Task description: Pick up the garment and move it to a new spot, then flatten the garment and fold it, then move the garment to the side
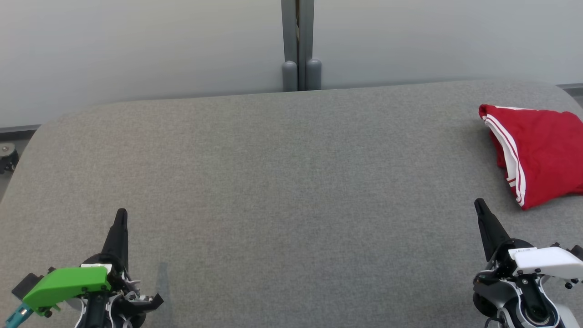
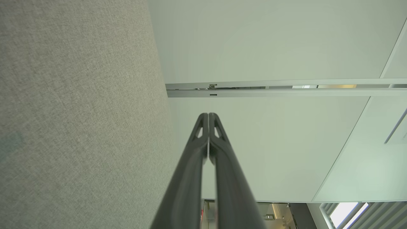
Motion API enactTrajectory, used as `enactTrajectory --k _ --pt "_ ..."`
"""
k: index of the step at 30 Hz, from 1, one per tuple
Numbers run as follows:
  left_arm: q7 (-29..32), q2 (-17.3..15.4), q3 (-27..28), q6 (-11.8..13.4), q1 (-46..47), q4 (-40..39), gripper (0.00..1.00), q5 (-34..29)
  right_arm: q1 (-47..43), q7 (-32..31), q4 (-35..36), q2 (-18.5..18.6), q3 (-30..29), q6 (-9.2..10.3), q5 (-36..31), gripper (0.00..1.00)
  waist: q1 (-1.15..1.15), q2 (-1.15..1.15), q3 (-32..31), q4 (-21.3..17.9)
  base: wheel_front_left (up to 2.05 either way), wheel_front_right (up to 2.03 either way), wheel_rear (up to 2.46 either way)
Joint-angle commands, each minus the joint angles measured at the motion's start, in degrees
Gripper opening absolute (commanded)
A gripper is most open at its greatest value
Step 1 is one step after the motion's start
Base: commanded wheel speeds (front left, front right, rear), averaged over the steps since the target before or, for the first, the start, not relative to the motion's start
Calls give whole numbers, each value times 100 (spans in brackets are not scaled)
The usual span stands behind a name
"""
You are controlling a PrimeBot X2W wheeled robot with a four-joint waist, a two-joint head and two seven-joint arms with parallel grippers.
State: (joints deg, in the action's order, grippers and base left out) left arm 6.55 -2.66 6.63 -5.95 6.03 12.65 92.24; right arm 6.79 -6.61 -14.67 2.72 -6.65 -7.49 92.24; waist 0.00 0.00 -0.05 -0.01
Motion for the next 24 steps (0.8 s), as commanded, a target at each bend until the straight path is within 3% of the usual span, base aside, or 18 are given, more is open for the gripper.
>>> enactTrajectory --k 1,24 --pt "17 -40 9 11 78 -19 0 22 37 -22 19 31 -13 0 12 0 0 0 0 0 0 0 0" --pt "17 -41 9 11 79 -19 0 22 37 -22 19 31 -13 0 12 0 0 0 0 0 0 0 0"
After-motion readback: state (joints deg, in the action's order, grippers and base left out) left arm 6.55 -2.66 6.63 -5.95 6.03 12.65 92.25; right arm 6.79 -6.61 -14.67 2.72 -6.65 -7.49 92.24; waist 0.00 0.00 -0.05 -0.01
